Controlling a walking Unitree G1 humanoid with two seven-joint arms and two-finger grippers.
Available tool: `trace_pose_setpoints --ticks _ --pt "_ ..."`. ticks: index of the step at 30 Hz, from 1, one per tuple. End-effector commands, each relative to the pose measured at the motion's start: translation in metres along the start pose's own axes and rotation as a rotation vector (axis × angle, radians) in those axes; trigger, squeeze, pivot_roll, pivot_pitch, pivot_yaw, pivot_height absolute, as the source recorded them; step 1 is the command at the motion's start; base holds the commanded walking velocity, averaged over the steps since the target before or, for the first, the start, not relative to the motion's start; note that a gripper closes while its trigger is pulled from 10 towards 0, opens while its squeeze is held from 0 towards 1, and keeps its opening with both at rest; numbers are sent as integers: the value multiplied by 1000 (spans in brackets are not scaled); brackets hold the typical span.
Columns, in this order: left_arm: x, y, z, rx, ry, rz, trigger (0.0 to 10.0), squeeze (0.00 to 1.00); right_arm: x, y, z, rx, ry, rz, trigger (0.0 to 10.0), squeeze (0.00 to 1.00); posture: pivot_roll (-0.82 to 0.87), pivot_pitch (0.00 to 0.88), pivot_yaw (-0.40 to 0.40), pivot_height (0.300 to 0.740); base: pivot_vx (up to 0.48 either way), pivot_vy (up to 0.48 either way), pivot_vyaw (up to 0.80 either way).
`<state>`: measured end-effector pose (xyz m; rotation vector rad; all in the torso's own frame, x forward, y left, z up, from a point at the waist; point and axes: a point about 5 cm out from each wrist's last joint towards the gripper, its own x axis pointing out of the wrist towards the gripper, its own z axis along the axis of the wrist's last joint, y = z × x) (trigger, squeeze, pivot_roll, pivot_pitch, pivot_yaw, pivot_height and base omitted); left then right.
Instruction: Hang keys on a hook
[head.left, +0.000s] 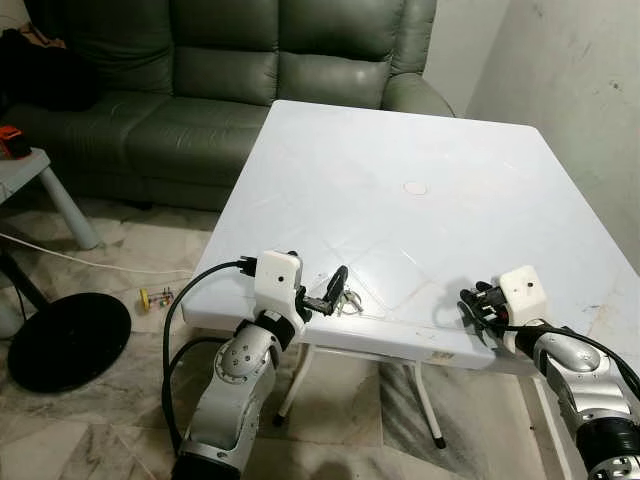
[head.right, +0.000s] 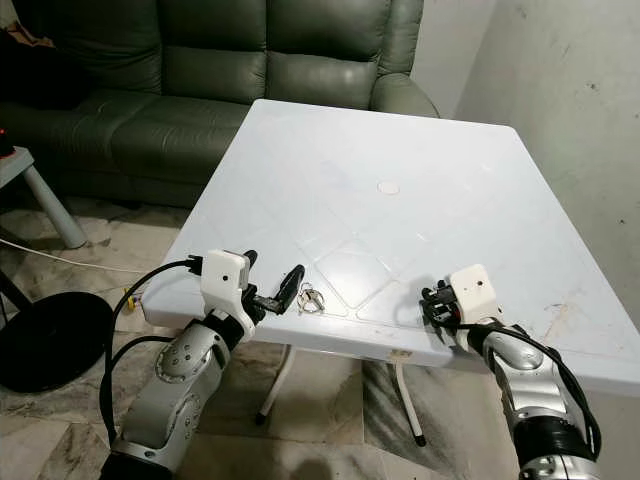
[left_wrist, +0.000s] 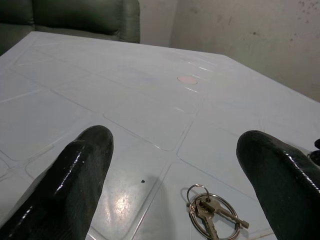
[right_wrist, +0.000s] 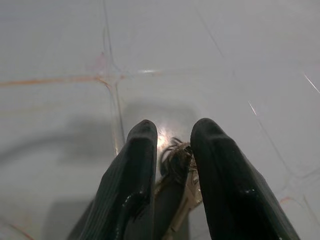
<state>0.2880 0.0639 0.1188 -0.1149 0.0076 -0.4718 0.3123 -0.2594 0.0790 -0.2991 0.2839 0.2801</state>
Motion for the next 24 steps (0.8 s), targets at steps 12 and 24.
trace_pose_setpoints --ticks 12,24 --pt "3 -8 5 -15 -21 -18 10000 0 -1 -8 -1 -41 28 -60 10000 0 45 32 -61 740 0 0 0" --pt "3 -8 5 -17 -23 -16 10000 0 1 -9 -2 -76 43 -128 471 0 45 38 -61 740 0 0 0"
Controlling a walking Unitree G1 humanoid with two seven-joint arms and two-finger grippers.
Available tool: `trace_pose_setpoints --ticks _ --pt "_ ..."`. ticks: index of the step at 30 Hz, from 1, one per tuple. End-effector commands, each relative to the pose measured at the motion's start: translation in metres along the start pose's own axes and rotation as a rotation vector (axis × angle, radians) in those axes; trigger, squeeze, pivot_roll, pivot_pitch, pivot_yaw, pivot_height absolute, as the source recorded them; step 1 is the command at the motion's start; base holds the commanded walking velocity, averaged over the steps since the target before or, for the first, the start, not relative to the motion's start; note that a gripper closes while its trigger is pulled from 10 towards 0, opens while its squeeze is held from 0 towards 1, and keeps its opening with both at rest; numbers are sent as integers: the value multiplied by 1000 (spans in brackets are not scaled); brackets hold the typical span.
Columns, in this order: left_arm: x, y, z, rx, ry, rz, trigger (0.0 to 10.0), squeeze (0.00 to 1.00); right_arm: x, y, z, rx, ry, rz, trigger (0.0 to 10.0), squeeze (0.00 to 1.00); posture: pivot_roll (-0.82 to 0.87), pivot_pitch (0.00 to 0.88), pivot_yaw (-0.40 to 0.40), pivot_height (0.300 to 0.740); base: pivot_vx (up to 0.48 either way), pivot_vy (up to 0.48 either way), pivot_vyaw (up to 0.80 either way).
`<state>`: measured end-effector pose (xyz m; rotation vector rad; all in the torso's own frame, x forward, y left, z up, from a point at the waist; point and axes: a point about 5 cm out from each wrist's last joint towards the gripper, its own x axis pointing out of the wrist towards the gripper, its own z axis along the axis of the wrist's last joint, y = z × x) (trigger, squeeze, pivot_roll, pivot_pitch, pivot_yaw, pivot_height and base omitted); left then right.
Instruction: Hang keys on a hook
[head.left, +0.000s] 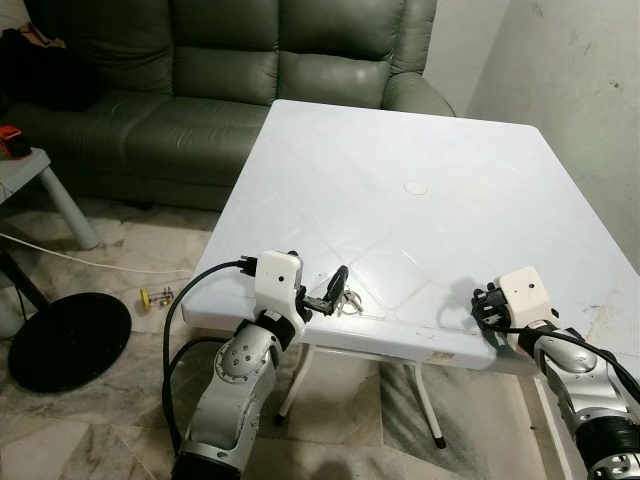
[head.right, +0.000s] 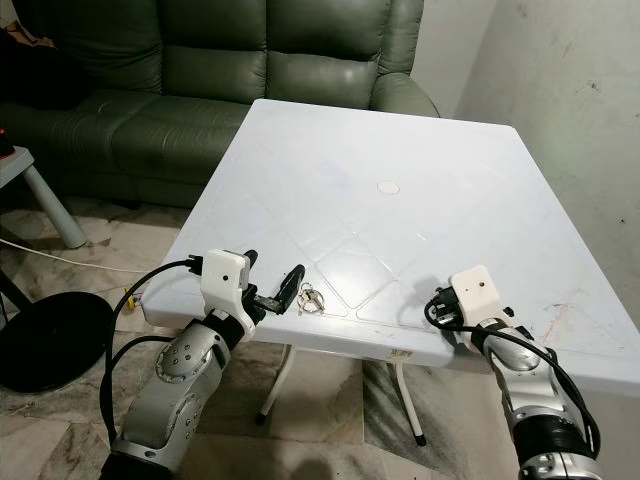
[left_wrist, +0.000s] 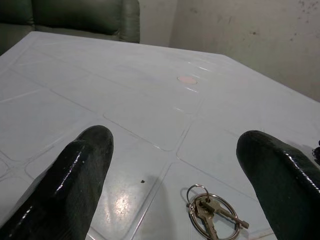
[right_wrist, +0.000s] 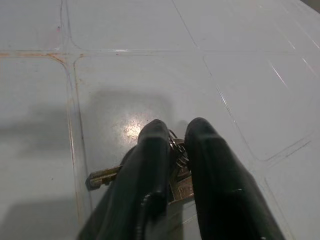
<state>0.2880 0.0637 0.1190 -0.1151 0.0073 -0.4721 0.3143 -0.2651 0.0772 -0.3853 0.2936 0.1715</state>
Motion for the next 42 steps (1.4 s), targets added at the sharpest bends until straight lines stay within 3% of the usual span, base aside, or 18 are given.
trace_pose_setpoints --ticks 1,16,19,21,22,24,26,28,33,36,37,39,40,42 --pt "3 -8 5 -16 -22 -15 10000 0 0 -3 1 -20 -5 -9 0 0 44 39 -61 740 0 0 0" --pt "4 -8 5 -18 -21 -14 10000 0 1 -4 -2 21 27 -42 0 0 41 43 -60 740 0 0 0" --pt "4 -8 5 -18 -22 -13 10000 0 1 -8 4 145 -33 -54 0 0 41 42 -60 740 0 0 0" --pt "4 -7 5 -19 -22 -12 10000 0 0 -10 15 247 -146 -29 0 0 42 40 -60 740 0 0 0" --pt "4 -7 5 -19 -22 -12 10000 0 0 -10 15 247 -146 -29 0 0 42 40 -60 740 0 0 0" --pt "4 -7 5 -19 -23 -10 10000 0 -1 -13 25 352 -228 -44 0 0 43 35 -59 740 0 0 0" --pt "5 -6 6 -18 -25 -9 10000 0 -4 -13 37 404 -331 -24 0 0 43 35 -59 740 0 0 0" --pt "7 -1 9 -14 -36 -1 10000 0 -9 -12 62 507 -506 -43 0 0 45 22 -59 740 0 0 0" --pt "15 15 19 3 -63 27 10000 0 -17 -5 88 541 -652 -69 0 0 48 12 -62 740 0 0 0" --pt "18 21 22 21 -71 37 10000 0 -19 -2 94 535 -676 -83 0 0 48 12 -62 740 0 0 0" --pt "21 34 30 5 -94 79 10000 0 -23 3 102 530 -711 -98 0 0 47 0 -62 740 0 0 0" --pt "22 45 36 -29 -112 119 10000 0 -28 8 107 489 -727 -119 0 0 47 0 -63 740 0 0 0" --pt "22 50 38 -43 -120 138 10000 0 -30 12 107 425 -713 -140 0 0 44 0 -61 740 0 0 0" --pt "20 56 42 -59 -151 161 10000 0 -33 19 106 404 -702 -150 0 0 43 0 -60 740 0 0 0"
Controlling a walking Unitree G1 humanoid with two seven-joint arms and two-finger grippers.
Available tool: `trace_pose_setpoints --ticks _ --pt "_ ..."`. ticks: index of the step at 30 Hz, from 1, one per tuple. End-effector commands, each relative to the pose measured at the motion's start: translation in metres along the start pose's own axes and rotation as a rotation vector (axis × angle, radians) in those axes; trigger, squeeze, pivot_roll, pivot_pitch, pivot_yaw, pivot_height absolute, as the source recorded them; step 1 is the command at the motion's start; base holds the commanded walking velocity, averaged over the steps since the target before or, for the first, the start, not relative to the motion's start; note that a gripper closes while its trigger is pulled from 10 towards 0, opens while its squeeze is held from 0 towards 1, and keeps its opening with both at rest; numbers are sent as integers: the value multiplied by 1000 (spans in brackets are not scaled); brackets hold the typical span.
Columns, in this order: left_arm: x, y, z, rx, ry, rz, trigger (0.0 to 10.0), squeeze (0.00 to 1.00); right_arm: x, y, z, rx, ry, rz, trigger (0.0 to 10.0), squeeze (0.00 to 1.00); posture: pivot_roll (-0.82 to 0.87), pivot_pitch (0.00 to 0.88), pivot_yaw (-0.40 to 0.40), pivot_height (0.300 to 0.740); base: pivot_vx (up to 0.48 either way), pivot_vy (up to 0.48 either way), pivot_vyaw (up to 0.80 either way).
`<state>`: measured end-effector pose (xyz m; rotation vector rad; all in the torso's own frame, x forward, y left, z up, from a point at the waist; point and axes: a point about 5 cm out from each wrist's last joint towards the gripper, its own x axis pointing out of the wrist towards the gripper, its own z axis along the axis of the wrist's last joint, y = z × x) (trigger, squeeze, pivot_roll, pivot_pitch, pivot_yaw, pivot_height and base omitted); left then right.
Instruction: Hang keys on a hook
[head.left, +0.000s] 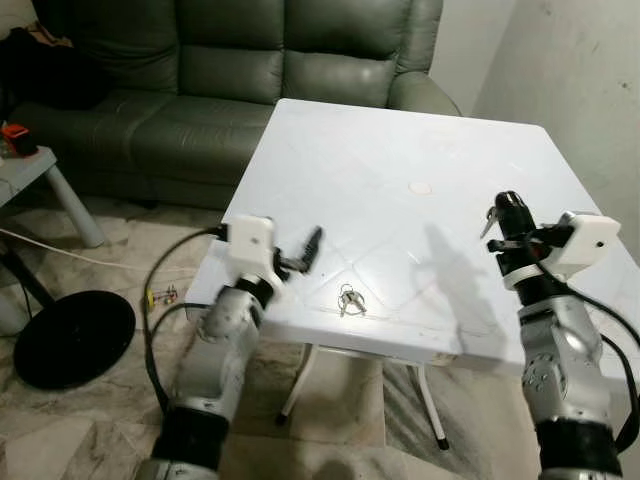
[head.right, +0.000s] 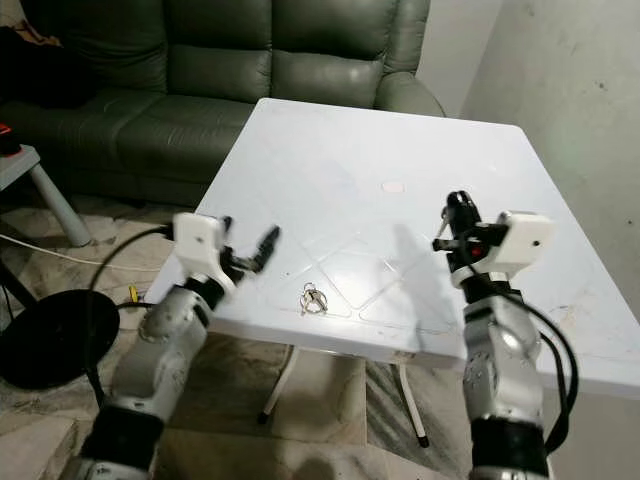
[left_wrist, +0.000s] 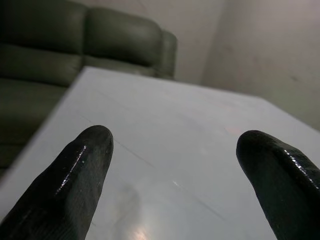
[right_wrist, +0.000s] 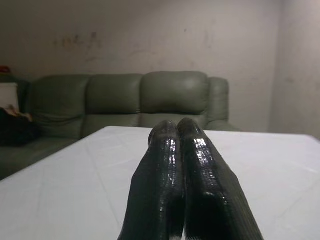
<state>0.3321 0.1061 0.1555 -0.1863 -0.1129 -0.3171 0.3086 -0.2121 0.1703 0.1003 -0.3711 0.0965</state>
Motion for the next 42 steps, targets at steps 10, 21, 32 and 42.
trace_pose_setpoints --ticks 10,21,32,42 --pt "-24 14 -24 -81 6 44 10000 0 -40 41 -28 -51 134 -29 10000 0 41 0 -52 740 0 0 0" --pt "-18 24 -14 -68 -23 54 10000 0 -39 53 -40 -70 206 -48 10000 0 65 0 -53 740 0 0 0" --pt "-14 29 -11 -70 -22 84 10000 0 -30 48 -39 -118 226 -64 10000 0 59 0 -43 740 0 0 -544" --pt "-10 28 -13 -46 -11 88 10000 0 -32 53 -42 -121 238 -60 10000 0 52 0 -41 740 0 0 -737"
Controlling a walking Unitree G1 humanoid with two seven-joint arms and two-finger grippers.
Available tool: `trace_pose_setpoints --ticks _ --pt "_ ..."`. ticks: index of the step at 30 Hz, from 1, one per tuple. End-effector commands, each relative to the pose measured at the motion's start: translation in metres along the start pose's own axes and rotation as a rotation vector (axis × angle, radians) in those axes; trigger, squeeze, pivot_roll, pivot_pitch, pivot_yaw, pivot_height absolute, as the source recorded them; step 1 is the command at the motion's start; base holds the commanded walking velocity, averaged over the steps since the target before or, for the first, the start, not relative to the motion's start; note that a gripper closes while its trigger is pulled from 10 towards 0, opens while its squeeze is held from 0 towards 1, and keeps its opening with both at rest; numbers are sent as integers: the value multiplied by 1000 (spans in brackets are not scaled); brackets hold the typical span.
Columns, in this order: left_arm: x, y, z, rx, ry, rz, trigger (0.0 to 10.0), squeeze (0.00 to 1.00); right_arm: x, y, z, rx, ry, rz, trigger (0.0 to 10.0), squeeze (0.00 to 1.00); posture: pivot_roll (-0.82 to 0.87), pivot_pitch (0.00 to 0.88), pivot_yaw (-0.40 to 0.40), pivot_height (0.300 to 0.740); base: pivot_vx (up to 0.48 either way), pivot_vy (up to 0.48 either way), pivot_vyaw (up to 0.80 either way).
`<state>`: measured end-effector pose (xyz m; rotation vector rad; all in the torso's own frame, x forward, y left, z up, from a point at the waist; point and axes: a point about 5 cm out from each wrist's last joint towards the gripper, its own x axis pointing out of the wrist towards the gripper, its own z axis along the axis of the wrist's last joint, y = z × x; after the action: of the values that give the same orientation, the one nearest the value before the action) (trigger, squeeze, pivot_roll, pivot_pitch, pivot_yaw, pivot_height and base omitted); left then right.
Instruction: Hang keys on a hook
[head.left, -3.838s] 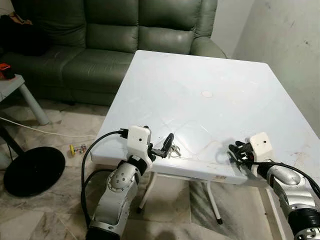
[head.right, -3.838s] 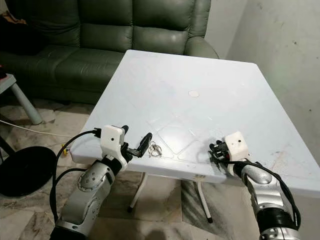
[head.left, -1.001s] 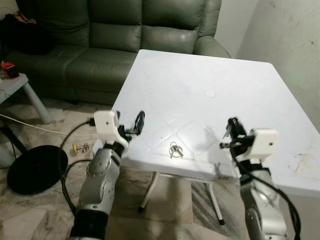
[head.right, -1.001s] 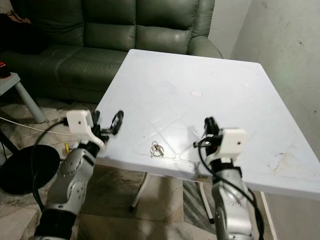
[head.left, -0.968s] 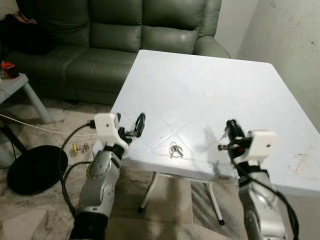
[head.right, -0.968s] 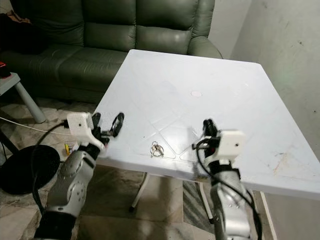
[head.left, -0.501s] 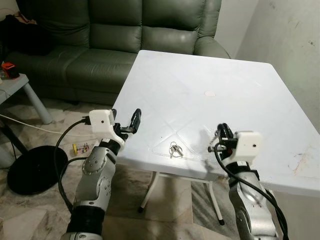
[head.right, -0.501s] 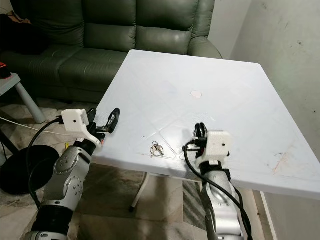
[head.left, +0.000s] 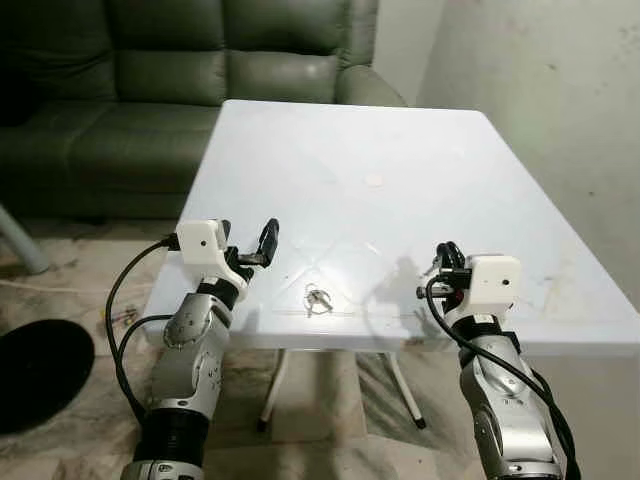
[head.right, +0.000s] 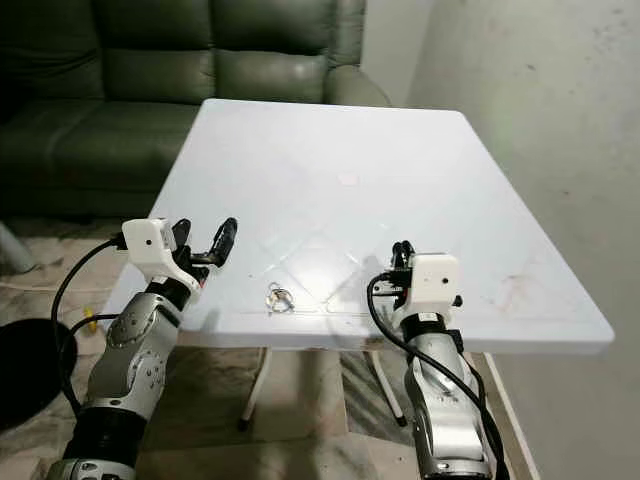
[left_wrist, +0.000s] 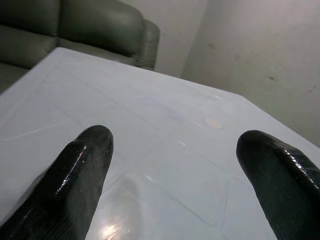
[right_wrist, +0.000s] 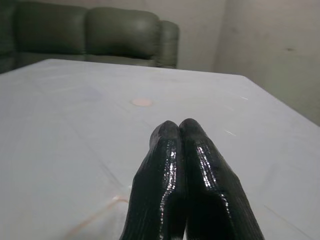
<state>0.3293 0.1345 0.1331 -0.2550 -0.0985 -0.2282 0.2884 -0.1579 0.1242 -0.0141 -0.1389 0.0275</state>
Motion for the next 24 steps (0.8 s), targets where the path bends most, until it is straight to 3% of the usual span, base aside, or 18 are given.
trace_pose_setpoints --ticks 1,18,23,24 --pt "4 -2 3 18 -7 -4 10000 0 -1 0 0 -6 4 -1 10000 0 52 0 -41 740 0 0 -731" --pt "7 -4 -2 46 29 3 10000 0 -2 4 -3 -15 16 14 10000 0 54 0 -37 740 0 -27 -719" --pt "8 -4 -1 27 25 17 10000 0 -2 5 -3 -16 17 18 10000 0 55 0 -36 740 0 -235 -716" --pt "9 -3 -2 -23 30 37 10000 0 -3 6 -4 -16 18 20 10000 0 55 0 -36 740 0 0 -712"
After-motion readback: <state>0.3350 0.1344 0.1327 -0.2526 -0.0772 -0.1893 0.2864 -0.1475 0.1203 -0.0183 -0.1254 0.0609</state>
